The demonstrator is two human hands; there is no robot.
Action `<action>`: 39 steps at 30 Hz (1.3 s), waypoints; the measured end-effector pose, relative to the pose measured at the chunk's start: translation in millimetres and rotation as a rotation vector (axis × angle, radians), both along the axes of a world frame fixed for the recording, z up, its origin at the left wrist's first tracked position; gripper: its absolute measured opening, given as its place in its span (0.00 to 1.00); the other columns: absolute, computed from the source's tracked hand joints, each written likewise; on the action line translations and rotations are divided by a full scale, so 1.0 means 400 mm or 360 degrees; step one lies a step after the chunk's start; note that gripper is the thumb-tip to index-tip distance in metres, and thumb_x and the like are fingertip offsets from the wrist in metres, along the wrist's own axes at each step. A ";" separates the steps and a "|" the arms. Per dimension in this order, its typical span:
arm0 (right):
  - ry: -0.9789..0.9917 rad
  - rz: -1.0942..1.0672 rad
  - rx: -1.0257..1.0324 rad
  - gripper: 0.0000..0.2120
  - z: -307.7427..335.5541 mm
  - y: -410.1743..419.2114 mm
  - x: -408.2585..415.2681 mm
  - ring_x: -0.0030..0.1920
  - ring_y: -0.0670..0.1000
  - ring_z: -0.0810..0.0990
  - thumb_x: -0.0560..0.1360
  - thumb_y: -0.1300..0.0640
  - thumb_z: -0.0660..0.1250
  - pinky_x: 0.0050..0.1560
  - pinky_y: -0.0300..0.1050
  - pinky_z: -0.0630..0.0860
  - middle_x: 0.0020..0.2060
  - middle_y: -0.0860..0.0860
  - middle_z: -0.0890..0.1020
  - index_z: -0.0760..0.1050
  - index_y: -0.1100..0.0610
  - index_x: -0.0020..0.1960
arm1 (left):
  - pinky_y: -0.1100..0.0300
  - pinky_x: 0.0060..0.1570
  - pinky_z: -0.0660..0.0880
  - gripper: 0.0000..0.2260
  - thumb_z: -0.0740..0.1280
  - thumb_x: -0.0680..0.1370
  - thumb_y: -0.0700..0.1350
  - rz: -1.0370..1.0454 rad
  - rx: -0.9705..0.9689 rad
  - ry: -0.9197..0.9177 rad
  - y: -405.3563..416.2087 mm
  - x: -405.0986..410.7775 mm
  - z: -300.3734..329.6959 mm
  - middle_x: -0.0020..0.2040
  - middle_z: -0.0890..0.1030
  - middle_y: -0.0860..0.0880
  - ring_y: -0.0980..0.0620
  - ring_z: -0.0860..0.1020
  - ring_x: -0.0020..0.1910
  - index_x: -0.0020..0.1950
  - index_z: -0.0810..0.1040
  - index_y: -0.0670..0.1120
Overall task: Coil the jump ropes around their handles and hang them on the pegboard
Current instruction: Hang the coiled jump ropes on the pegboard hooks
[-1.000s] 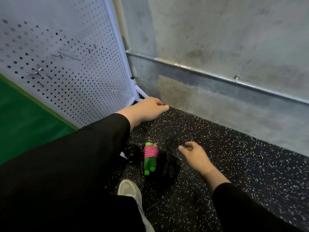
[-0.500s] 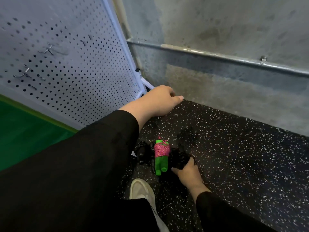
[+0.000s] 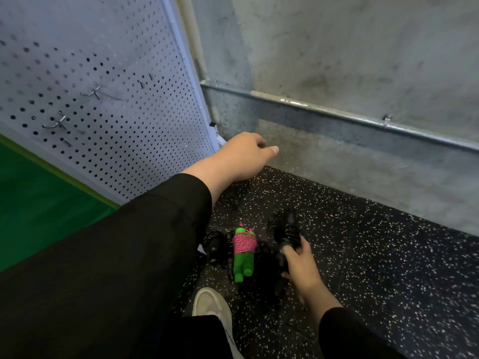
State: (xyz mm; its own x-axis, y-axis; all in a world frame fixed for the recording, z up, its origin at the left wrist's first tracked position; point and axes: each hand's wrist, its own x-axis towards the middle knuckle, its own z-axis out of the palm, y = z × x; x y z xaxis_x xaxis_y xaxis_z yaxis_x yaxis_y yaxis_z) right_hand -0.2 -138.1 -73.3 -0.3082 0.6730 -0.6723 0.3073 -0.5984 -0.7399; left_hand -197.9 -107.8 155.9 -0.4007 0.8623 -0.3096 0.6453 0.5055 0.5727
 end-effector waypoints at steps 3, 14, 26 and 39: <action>0.0346 -0.0054 0.0016 0.24 0.133 0.035 -0.033 0.48 0.54 0.81 0.80 0.61 0.62 0.43 0.51 0.79 0.54 0.54 0.81 0.63 0.45 0.73 | 0.56 0.65 0.69 0.23 0.63 0.84 0.55 0.0137 0.0176 -0.0163 -0.033 0.000 0.043 0.72 0.75 0.49 0.49 0.74 0.69 0.75 0.72 0.45; 0.1448 0.0294 0.0213 0.35 0.647 0.023 -0.035 0.45 0.60 0.81 0.59 0.54 0.79 0.40 0.53 0.78 0.58 0.63 0.81 0.78 0.56 0.65 | 0.49 0.65 0.75 0.21 0.63 0.81 0.62 0.0310 0.0661 -0.1121 -0.218 0.033 0.233 0.61 0.83 0.54 0.55 0.80 0.60 0.68 0.79 0.51; 0.1088 0.0728 0.0543 0.41 0.984 -0.026 -0.090 0.50 0.64 0.84 0.56 0.47 0.85 0.43 0.52 0.82 0.58 0.66 0.82 0.78 0.59 0.66 | 0.47 0.68 0.73 0.19 0.60 0.83 0.58 0.0273 0.1366 -0.1492 -0.313 0.051 0.383 0.58 0.85 0.45 0.47 0.82 0.61 0.60 0.84 0.48; 0.0498 0.1193 0.1522 0.25 1.109 -0.086 -0.320 0.54 0.48 0.85 0.74 0.65 0.75 0.55 0.44 0.78 0.55 0.46 0.85 0.75 0.43 0.65 | 0.41 0.59 0.80 0.15 0.58 0.86 0.52 0.0865 0.1785 -0.1410 -0.385 -0.062 0.424 0.51 0.87 0.45 0.45 0.85 0.53 0.57 0.85 0.52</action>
